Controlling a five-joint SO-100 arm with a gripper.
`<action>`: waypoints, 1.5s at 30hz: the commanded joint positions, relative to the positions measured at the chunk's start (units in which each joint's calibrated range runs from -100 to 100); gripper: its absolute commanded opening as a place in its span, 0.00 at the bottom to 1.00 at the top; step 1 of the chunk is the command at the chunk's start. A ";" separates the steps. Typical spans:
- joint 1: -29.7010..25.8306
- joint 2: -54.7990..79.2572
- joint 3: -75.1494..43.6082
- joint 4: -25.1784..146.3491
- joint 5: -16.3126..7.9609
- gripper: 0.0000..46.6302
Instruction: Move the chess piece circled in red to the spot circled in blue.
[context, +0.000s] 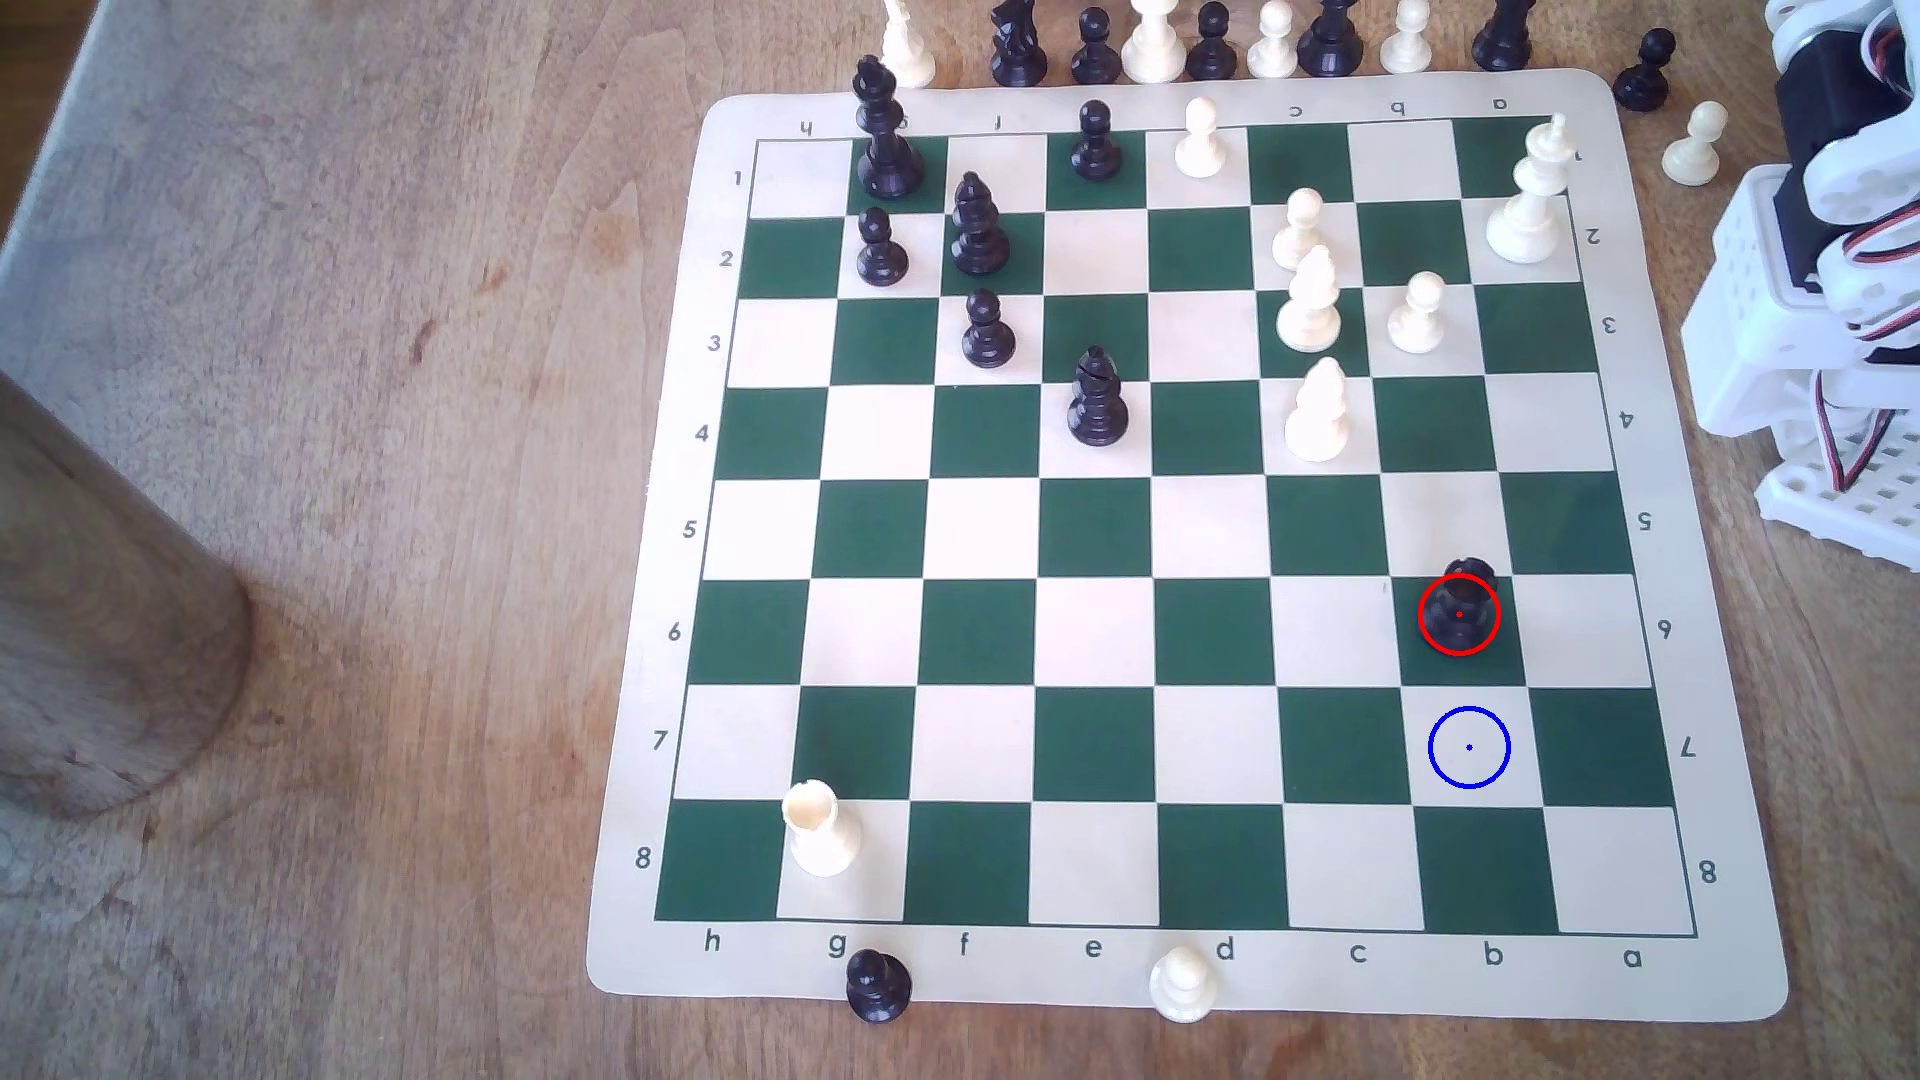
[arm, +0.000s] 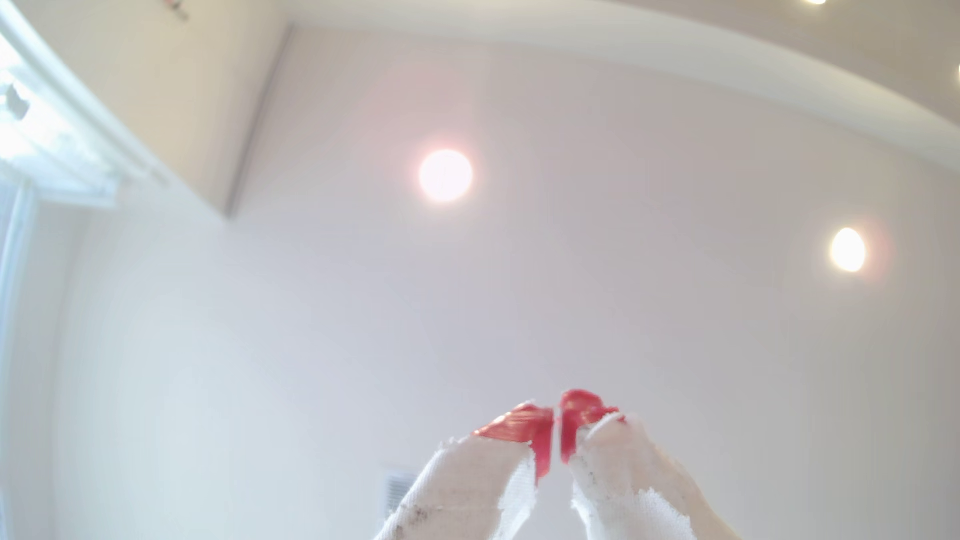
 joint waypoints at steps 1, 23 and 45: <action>-1.44 -0.03 1.26 -0.95 0.20 0.00; -0.19 0.06 -29.38 109.04 -0.24 0.00; -12.31 11.77 -50.59 182.26 -7.42 0.54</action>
